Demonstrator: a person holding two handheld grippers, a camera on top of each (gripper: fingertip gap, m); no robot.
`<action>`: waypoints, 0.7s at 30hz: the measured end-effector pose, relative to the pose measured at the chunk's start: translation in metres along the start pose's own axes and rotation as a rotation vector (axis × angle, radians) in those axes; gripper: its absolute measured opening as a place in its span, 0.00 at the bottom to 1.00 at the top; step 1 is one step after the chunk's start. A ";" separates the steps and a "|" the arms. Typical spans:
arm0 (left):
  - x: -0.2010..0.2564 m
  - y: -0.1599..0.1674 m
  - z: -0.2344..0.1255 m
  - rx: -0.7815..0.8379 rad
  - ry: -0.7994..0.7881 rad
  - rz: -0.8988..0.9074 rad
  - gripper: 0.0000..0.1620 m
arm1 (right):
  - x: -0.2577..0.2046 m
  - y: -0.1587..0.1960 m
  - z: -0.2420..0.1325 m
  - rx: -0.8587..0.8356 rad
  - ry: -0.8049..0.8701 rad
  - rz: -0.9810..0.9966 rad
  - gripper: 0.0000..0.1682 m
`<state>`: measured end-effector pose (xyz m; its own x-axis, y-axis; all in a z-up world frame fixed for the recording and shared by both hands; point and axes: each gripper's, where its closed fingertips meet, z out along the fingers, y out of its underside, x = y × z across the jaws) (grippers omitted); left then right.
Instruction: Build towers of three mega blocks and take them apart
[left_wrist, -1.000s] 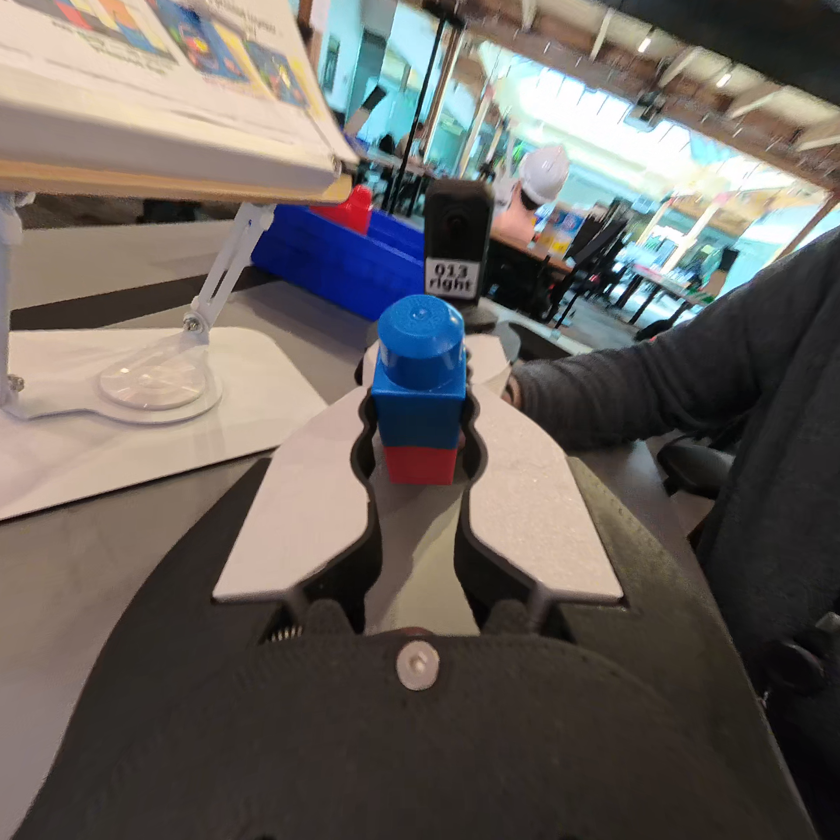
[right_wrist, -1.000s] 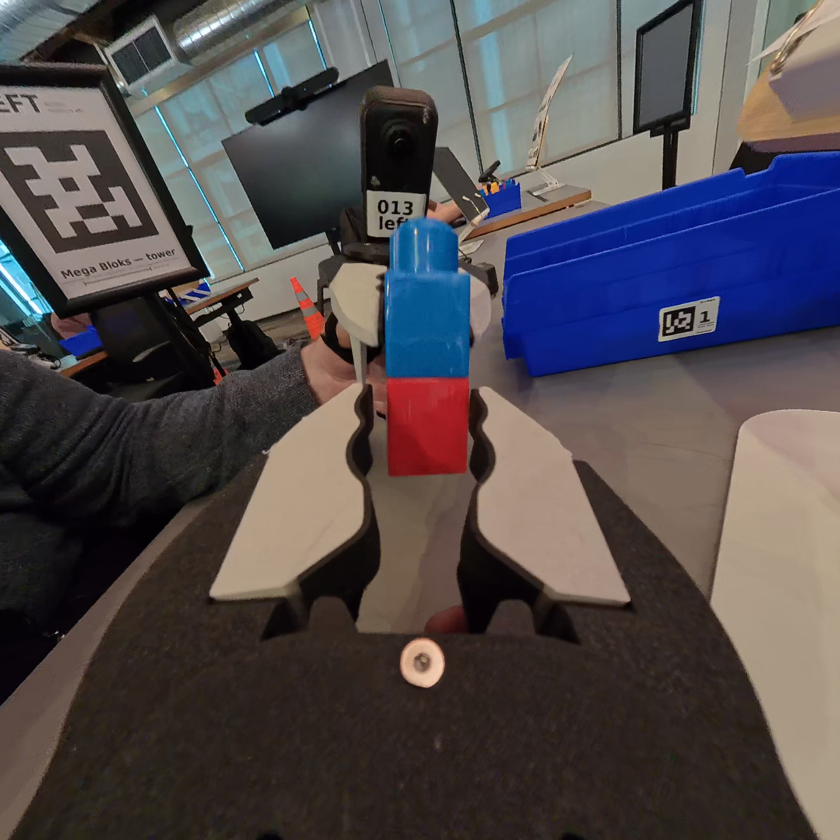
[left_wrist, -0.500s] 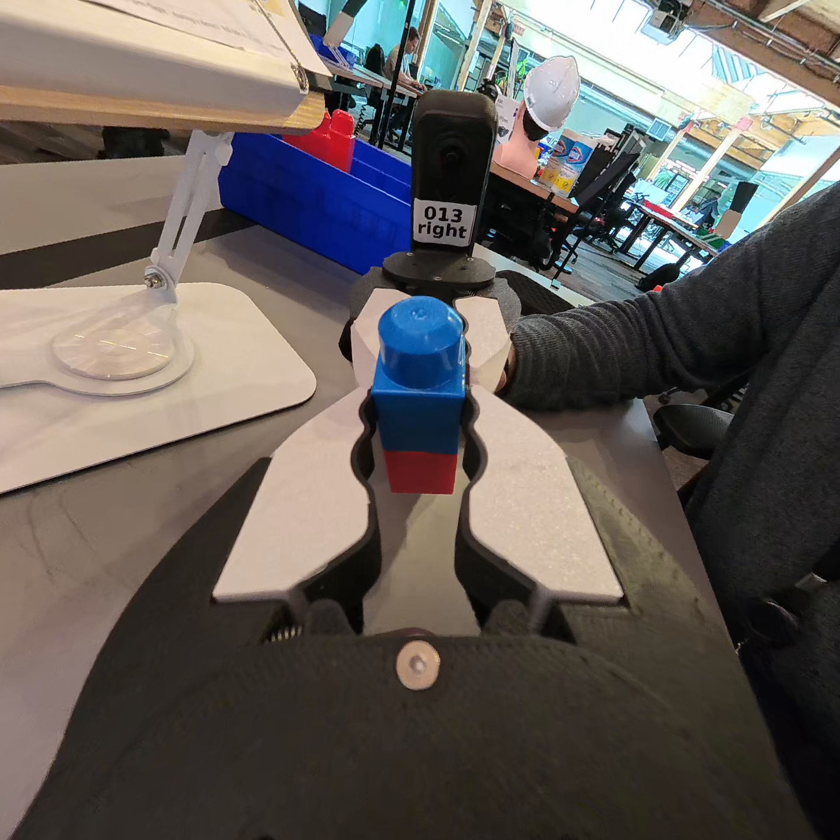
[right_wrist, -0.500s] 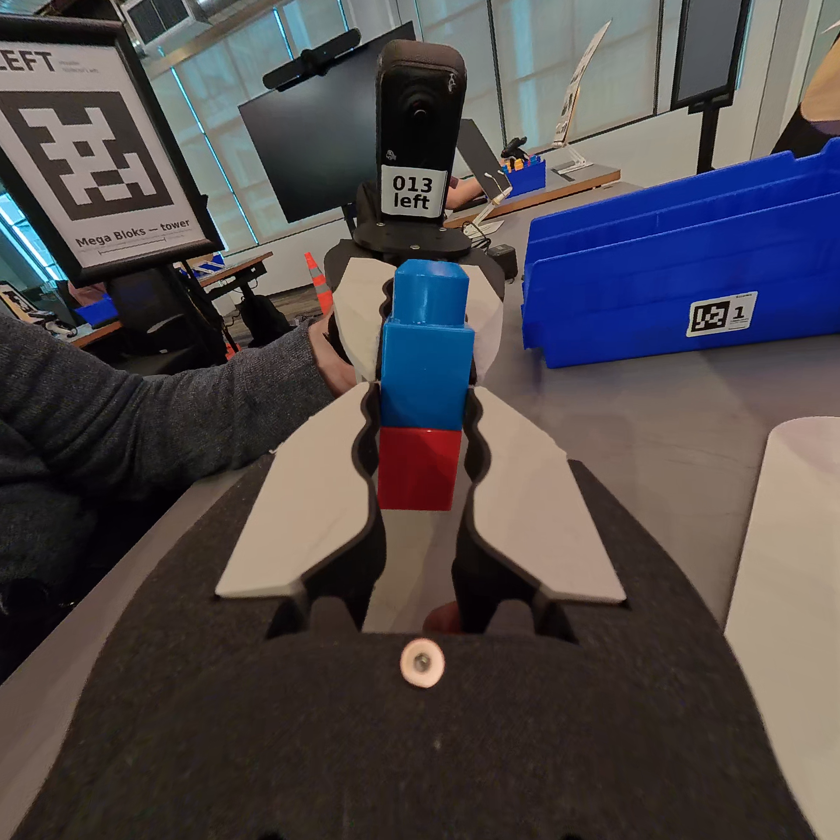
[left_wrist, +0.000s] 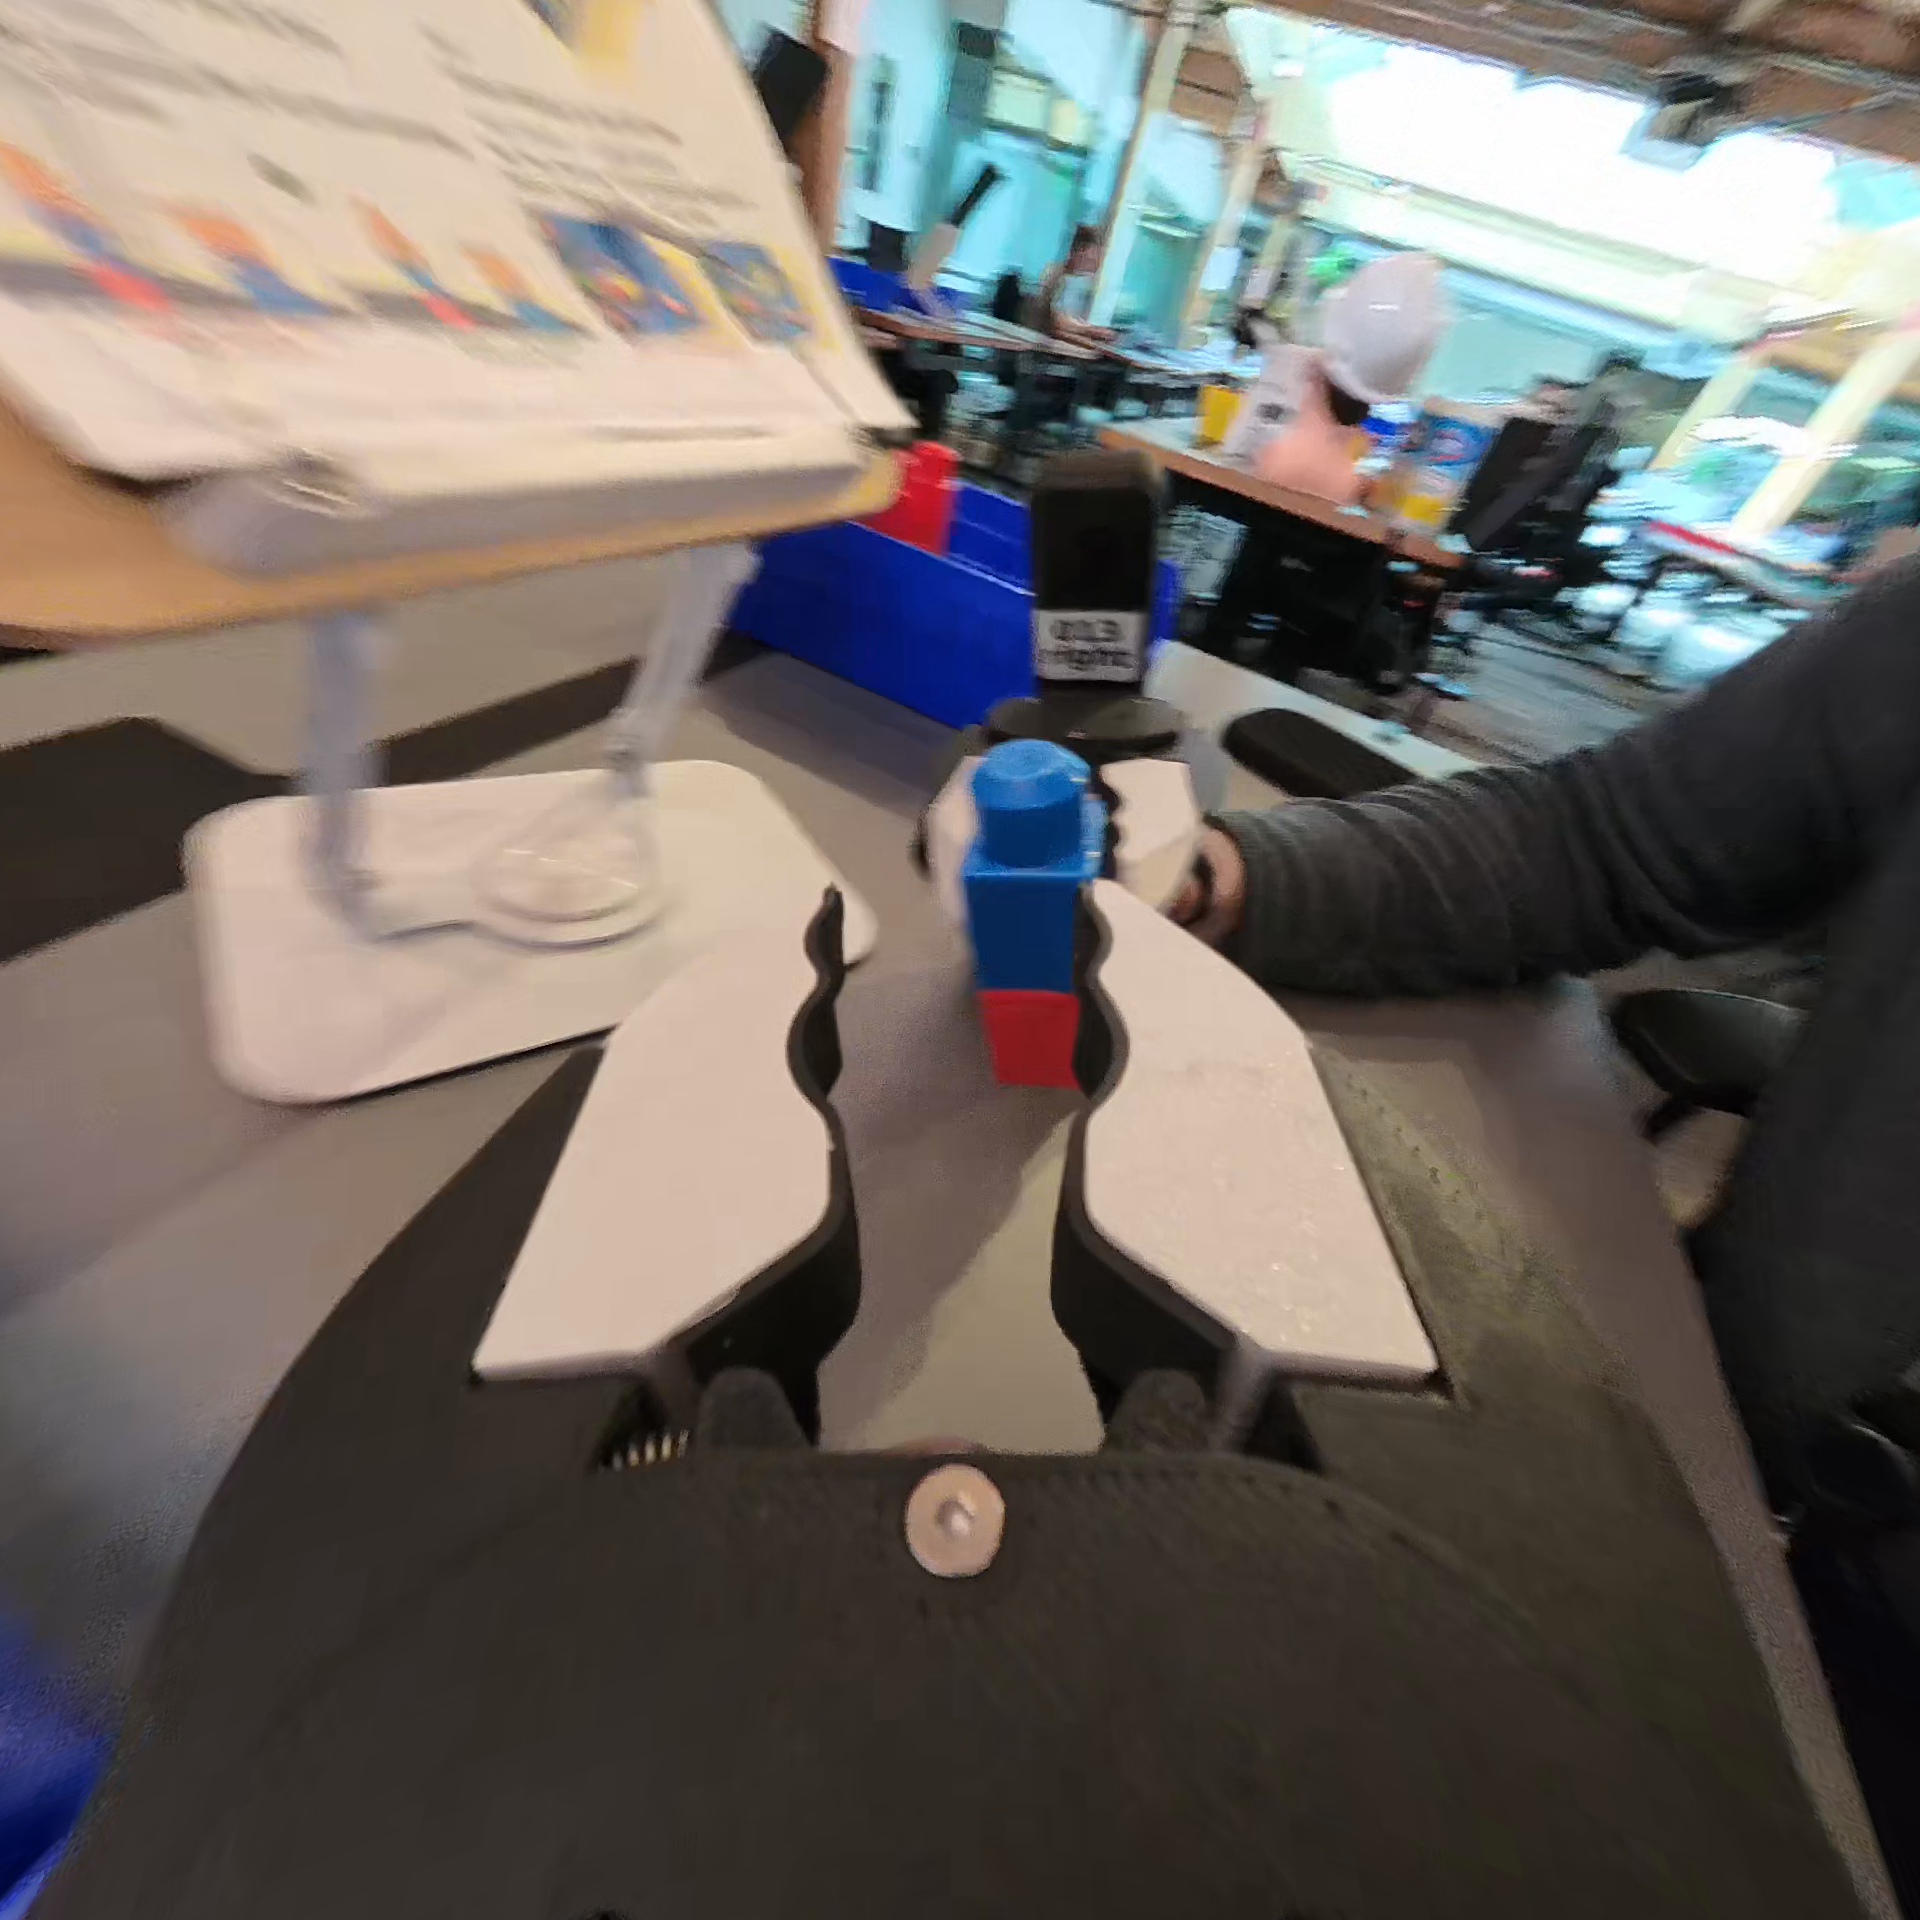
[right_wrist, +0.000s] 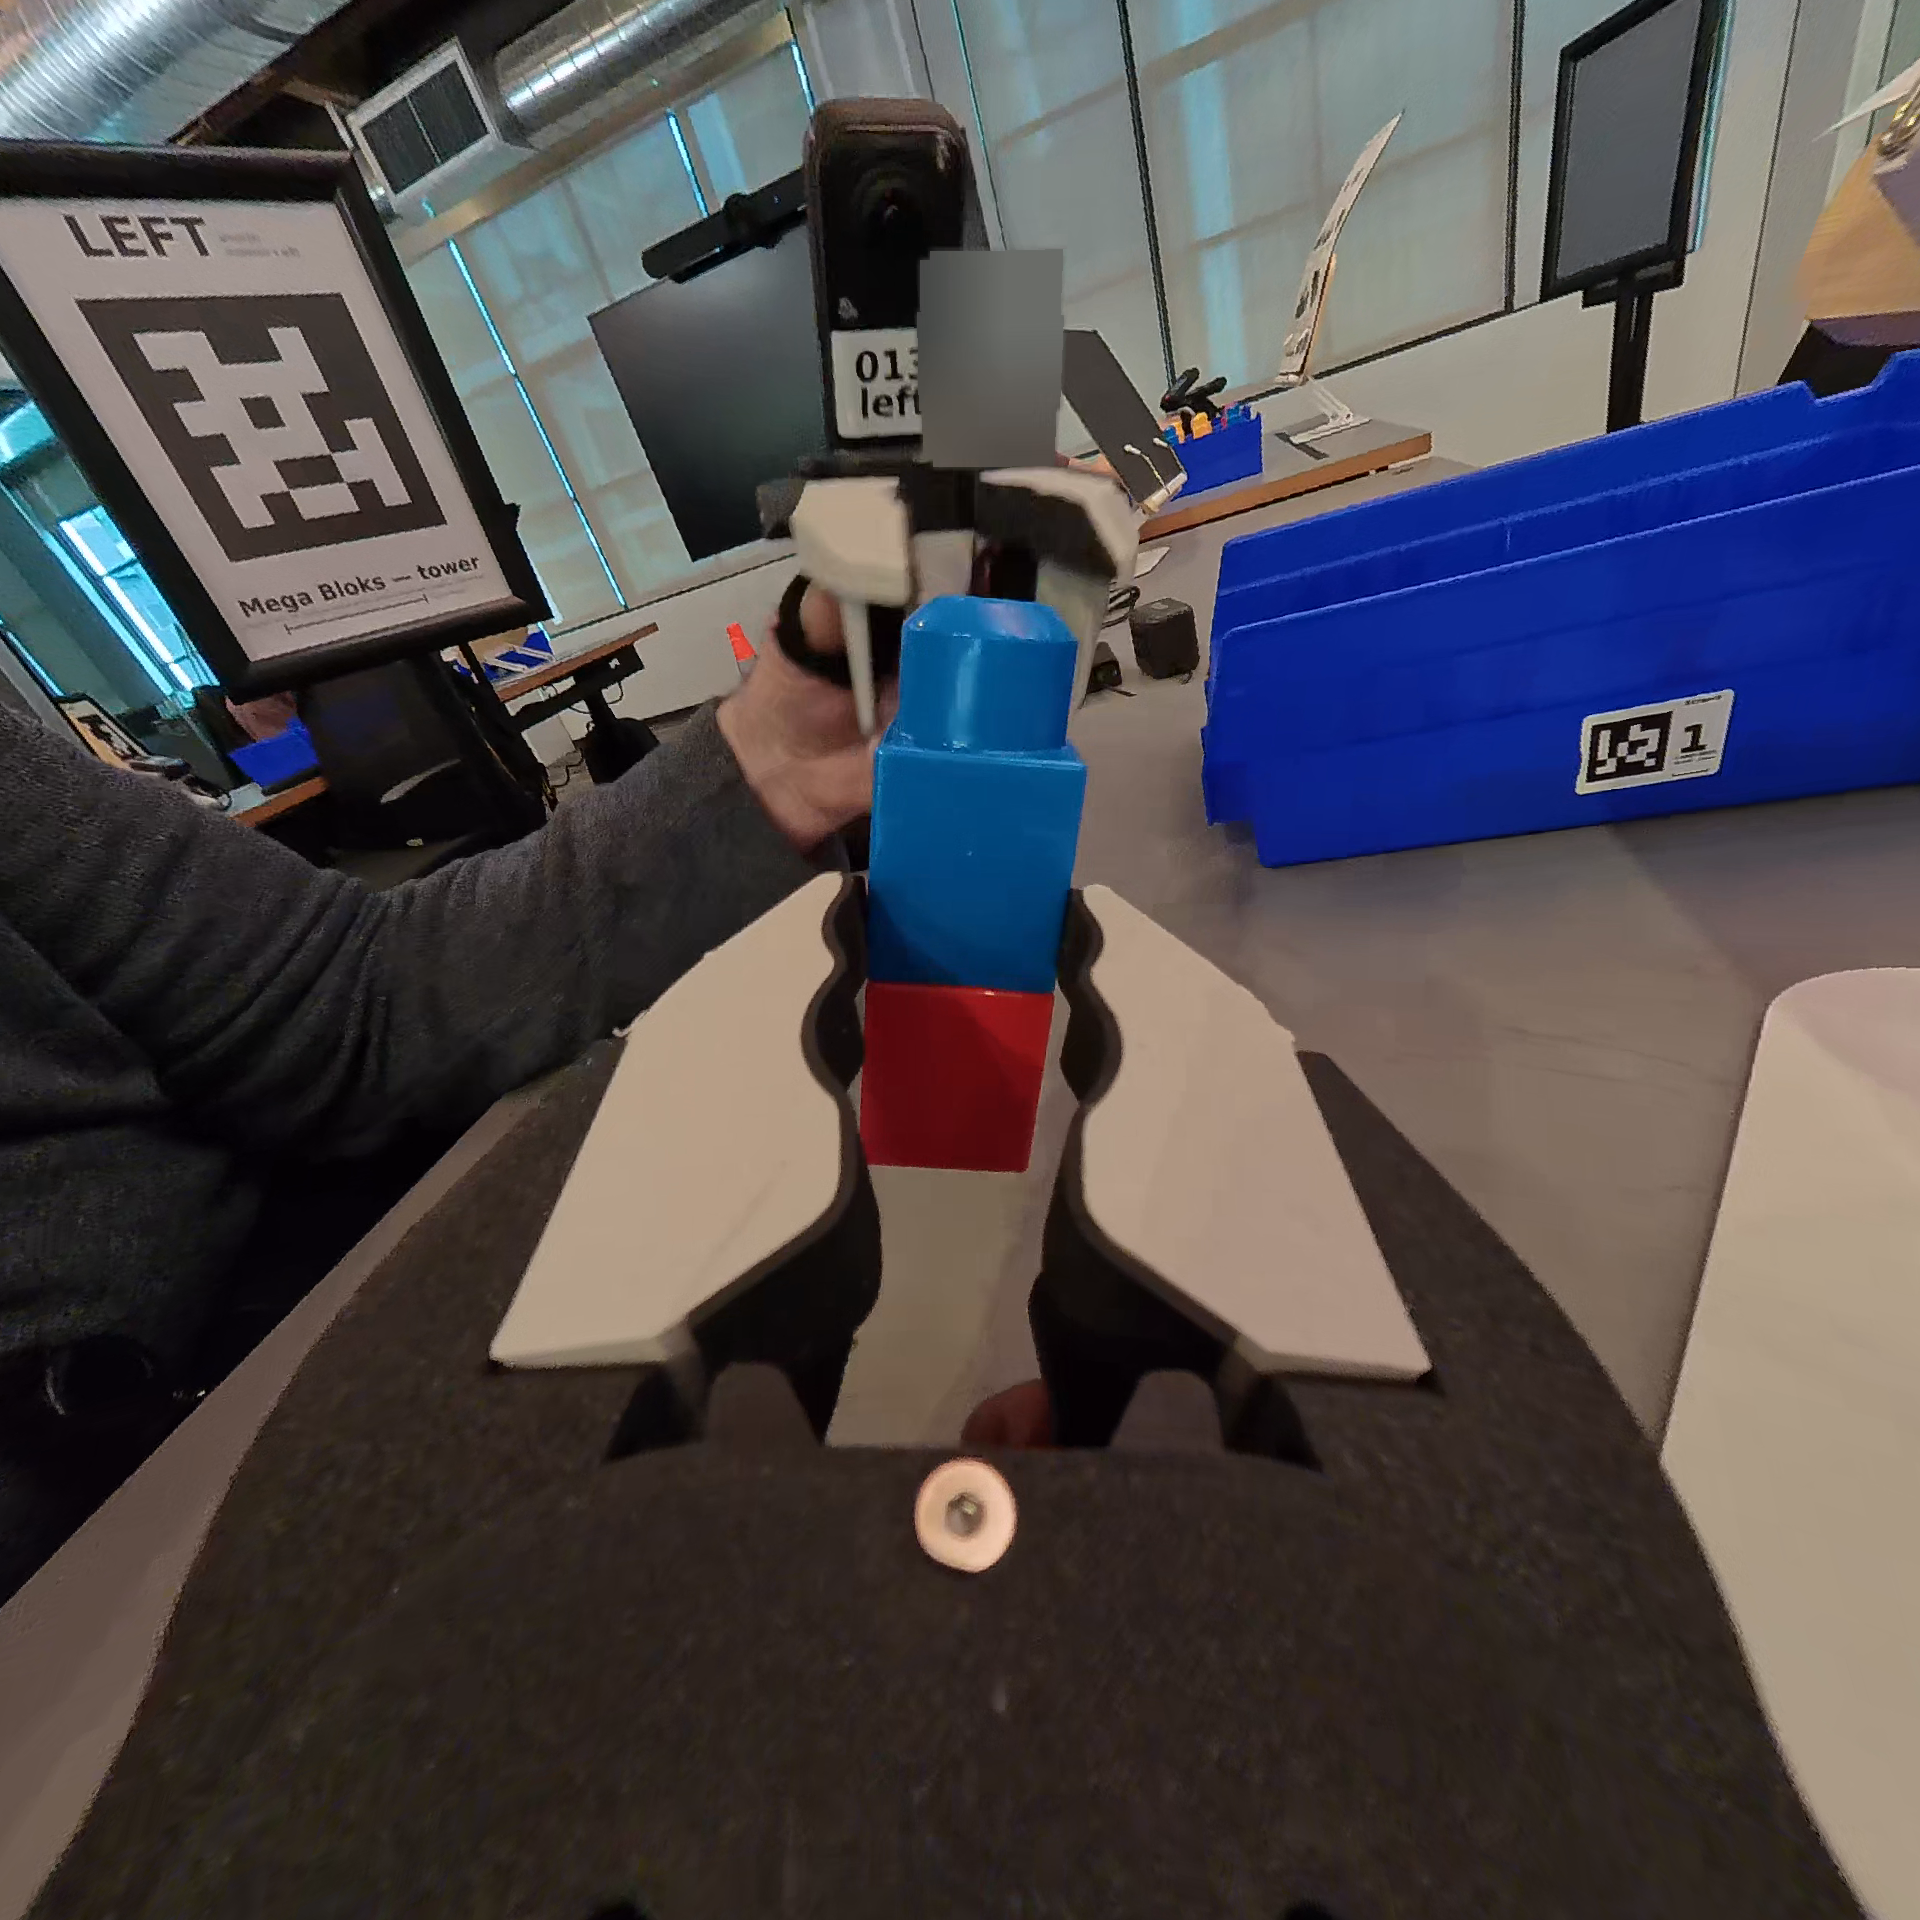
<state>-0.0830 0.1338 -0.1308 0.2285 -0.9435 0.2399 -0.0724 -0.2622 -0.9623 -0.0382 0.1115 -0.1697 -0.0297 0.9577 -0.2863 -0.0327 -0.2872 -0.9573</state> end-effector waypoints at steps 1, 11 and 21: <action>-0.013 -0.007 -0.019 -0.002 -0.082 0.022 0.25 | 0.000 0.000 0.000 0.001 -0.003 0.003 0.21; -0.152 -0.023 -0.133 -0.336 -0.630 0.156 0.23 | -0.001 -0.001 -0.001 0.007 -0.025 0.016 0.21; -0.283 -0.005 -0.114 -0.747 -0.743 0.206 0.30 | -0.002 -0.002 -0.002 0.014 -0.040 0.021 0.21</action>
<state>-0.2577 0.3792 -0.1795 0.6589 -0.6902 -0.2991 -0.6951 -0.4069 -0.5926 -0.0362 0.1097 -0.1675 -0.0704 0.9501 -0.3040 -0.0456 -0.3075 -0.9504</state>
